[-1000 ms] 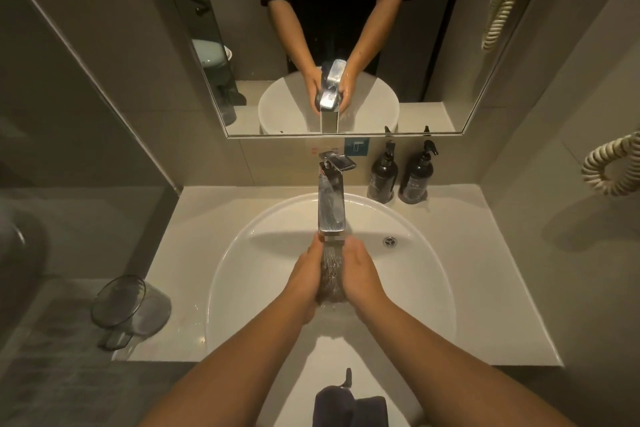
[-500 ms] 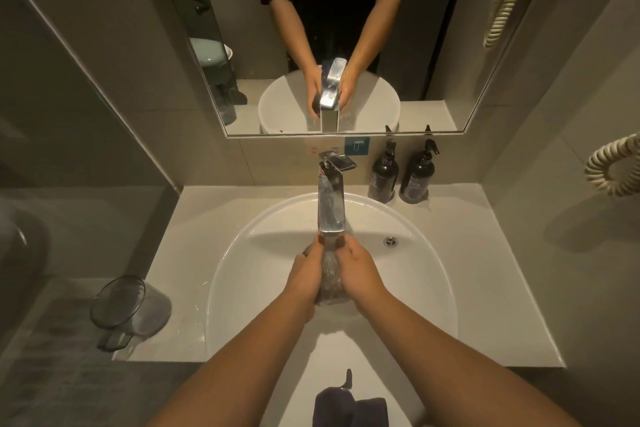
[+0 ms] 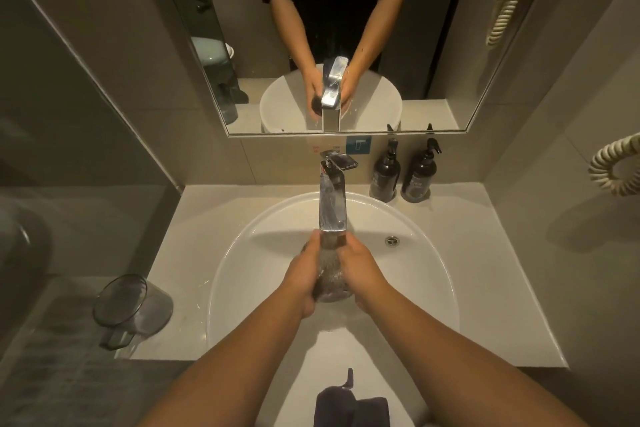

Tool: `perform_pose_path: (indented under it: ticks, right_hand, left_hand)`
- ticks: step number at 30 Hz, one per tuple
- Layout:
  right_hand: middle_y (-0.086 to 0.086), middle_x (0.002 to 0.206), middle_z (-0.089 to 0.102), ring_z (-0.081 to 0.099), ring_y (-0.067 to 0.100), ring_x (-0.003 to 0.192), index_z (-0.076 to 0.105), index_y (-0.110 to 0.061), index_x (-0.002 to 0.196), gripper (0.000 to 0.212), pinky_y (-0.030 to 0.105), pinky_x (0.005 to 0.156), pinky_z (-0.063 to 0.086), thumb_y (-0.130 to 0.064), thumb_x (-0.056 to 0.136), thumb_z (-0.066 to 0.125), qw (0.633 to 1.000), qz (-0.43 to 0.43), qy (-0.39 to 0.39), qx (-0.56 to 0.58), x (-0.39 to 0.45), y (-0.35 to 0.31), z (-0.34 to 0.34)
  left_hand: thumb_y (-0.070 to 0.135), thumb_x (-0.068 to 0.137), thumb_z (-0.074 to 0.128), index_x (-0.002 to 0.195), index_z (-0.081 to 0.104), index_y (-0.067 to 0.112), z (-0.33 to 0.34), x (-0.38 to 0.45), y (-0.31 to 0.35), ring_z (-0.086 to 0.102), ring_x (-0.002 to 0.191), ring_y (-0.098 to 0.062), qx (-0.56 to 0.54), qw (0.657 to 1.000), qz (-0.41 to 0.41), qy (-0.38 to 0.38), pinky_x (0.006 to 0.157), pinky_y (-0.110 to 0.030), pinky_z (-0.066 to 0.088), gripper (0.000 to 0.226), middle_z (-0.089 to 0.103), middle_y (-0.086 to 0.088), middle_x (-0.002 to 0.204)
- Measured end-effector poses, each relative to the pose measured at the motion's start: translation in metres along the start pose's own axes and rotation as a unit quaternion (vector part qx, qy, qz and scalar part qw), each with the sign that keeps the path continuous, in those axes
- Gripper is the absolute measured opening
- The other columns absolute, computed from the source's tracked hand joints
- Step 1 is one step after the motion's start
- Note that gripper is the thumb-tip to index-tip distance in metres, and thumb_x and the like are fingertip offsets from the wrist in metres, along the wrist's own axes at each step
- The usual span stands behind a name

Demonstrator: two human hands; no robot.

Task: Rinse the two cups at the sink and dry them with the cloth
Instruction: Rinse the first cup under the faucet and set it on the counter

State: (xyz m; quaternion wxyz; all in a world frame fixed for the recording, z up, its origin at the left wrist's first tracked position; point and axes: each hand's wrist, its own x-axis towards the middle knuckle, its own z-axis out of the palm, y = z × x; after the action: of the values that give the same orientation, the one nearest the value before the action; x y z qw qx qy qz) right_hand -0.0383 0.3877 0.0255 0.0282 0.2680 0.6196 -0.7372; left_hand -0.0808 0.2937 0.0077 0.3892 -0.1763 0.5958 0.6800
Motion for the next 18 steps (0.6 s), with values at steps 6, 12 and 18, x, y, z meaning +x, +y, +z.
perform_pose_path:
  ticks: [6, 12, 18]
  right_hand:
    - [-0.003, 0.119, 0.069, 0.064, 0.017, 0.110, 0.060, -0.031, 0.127, 0.030, 0.033, 0.087, 0.050, -0.034, 0.100, 0.047, 0.996, 0.021, 0.003, 0.083, 0.005, -0.001, -0.009]
    - [0.003, 0.116, 0.064, 0.058, 0.021, 0.110, 0.066, -0.020, 0.108, 0.022, 0.036, 0.092, 0.044, -0.035, 0.095, 0.055, 0.993, 0.042, 0.108, 0.010, 0.007, 0.002, -0.039]
    - [0.003, 0.130, 0.058, 0.054, 0.016, 0.115, 0.057, -0.017, 0.128, 0.032, 0.030, 0.097, 0.043, -0.025, 0.098, 0.049, 0.955, -0.148, 0.213, -0.143, -0.001, -0.043, -0.044]
  left_hand:
    - [0.071, 0.093, 0.038, 0.115, 0.065, 0.014, -0.004, 0.009, 0.011, 0.071, 0.098, -0.037, -0.189, 0.979, -0.053, 0.054, 0.085, -0.053, 0.056, 0.067, 0.073, -0.019, 0.109]
    - [0.067, 0.092, 0.045, 0.118, 0.060, 0.014, 0.000, 0.012, 0.013, 0.068, 0.098, -0.039, -0.195, 0.977, -0.049, 0.068, 0.080, -0.057, 0.058, 0.061, 0.068, -0.019, 0.115]
    - [0.057, 0.089, 0.062, 0.115, 0.065, 0.013, 0.000, 0.008, 0.006, 0.072, 0.097, -0.033, -0.136, 0.989, 0.000, 0.056, 0.081, -0.049, 0.060, 0.052, 0.073, -0.013, 0.109]
